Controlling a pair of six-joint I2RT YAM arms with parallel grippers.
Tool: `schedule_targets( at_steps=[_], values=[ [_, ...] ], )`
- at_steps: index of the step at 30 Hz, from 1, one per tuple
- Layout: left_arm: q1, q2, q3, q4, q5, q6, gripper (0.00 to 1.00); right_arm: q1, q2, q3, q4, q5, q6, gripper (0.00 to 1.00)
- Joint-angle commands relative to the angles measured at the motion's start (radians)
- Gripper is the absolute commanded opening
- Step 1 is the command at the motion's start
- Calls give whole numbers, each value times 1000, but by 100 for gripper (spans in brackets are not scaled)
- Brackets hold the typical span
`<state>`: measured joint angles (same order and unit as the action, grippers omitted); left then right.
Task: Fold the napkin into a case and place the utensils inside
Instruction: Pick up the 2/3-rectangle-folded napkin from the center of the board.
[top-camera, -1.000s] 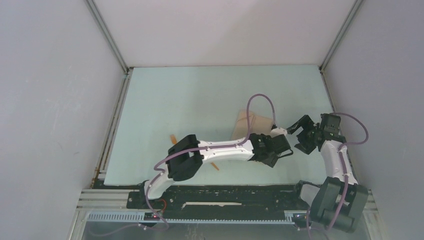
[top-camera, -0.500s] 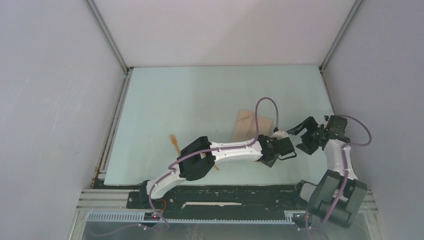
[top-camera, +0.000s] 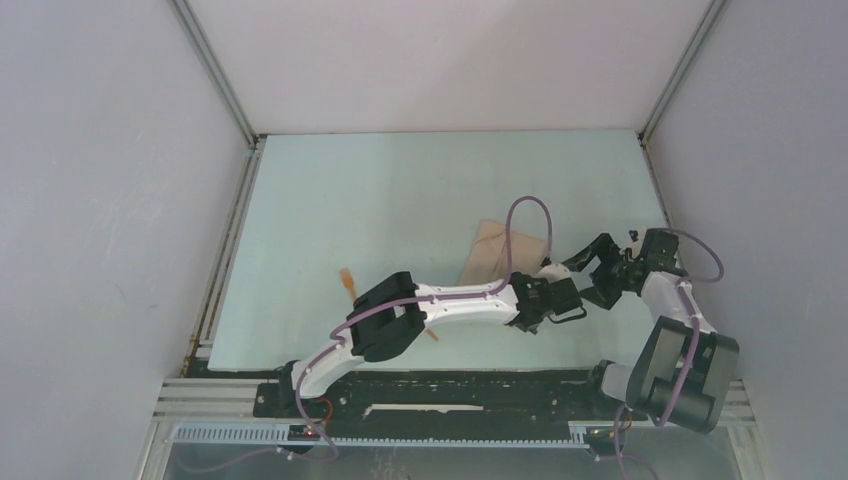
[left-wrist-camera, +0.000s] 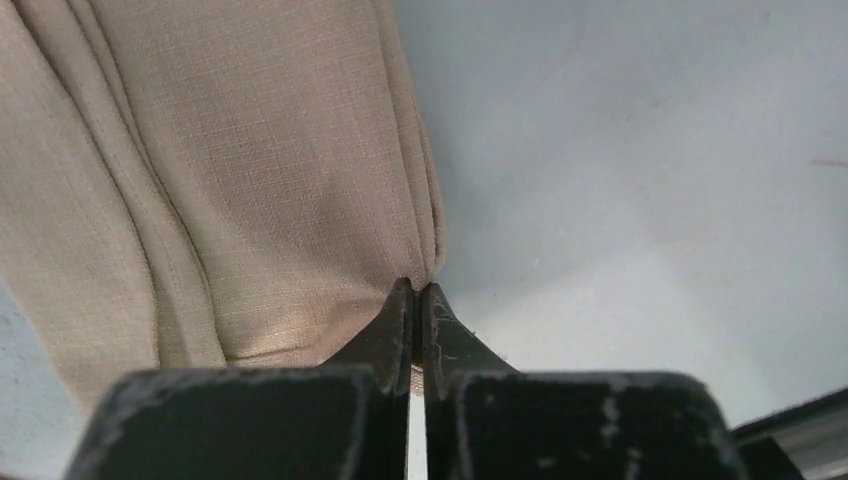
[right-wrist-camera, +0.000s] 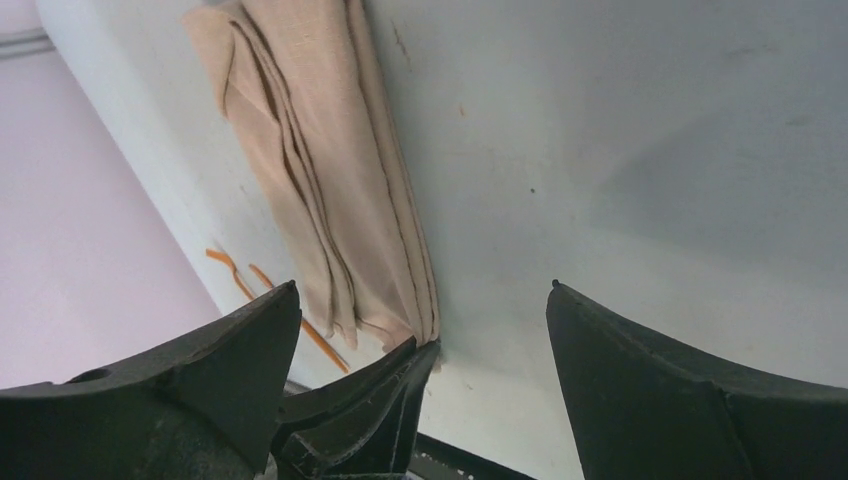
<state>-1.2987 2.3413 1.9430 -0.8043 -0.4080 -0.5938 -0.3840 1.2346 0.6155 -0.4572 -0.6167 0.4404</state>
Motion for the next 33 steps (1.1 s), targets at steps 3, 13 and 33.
schedule_targets(
  at_steps=[3, 13, 33],
  values=[
    [39, -236, -178, 161, 156, -8, 0, 52, 80, -34, 150, -197, 2, 100],
    [50, -336, -266, 200, 219, -15, 0, 230, 272, -56, 371, -215, 145, 89],
    [53, -353, -286, 239, 296, 5, 0, 151, 387, -2, 462, -144, 173, 52]
  ],
)
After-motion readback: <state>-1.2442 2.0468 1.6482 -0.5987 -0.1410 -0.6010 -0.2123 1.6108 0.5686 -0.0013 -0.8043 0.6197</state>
